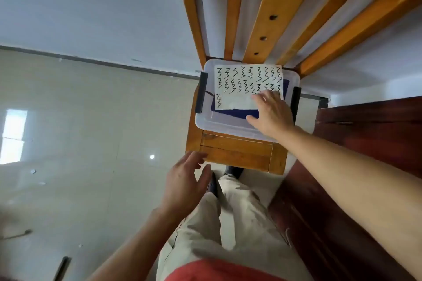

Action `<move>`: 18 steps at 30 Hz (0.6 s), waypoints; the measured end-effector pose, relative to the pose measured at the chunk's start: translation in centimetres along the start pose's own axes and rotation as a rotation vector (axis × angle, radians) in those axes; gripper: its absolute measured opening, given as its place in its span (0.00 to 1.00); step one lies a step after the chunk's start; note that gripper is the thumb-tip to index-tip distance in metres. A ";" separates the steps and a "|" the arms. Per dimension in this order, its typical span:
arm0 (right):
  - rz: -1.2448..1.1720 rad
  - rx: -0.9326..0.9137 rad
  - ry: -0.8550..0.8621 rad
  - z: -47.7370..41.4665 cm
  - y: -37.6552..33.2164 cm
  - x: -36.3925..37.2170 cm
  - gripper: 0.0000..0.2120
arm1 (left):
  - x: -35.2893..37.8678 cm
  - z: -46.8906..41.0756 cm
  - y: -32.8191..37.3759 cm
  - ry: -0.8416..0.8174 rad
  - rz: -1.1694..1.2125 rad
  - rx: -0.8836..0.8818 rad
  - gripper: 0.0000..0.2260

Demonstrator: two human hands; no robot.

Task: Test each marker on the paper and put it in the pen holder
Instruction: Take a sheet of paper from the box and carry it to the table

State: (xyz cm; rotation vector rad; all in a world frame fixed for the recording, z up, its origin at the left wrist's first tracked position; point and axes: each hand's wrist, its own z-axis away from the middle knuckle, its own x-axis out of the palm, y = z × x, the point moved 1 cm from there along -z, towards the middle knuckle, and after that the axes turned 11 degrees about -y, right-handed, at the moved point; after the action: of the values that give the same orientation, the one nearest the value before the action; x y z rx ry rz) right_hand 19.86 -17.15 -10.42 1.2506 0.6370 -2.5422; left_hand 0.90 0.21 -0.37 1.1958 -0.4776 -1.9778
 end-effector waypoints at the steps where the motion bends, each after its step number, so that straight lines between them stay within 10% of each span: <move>1: 0.025 -0.024 -0.014 -1.1 0.0 0.5 0.29 | 0.3 -0.8 -0.3 0.030 0.032 -0.012 0.08; 7: 0.150 -0.040 -0.023 -3.6 -0.4 5.2 0.41 | 2.2 -3.8 -2.5 0.098 0.149 -0.078 0.08; 18: 0.086 -0.246 0.343 -3.2 0.6 6.9 0.08 | 3.0 -4.7 -5.4 0.101 0.190 -0.106 0.08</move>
State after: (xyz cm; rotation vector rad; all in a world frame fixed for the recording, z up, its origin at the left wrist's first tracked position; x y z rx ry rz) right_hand 18.16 -16.32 -17.79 1.5935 0.9130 -2.1183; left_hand 1.92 1.72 -7.88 1.1351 -0.4132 -1.7510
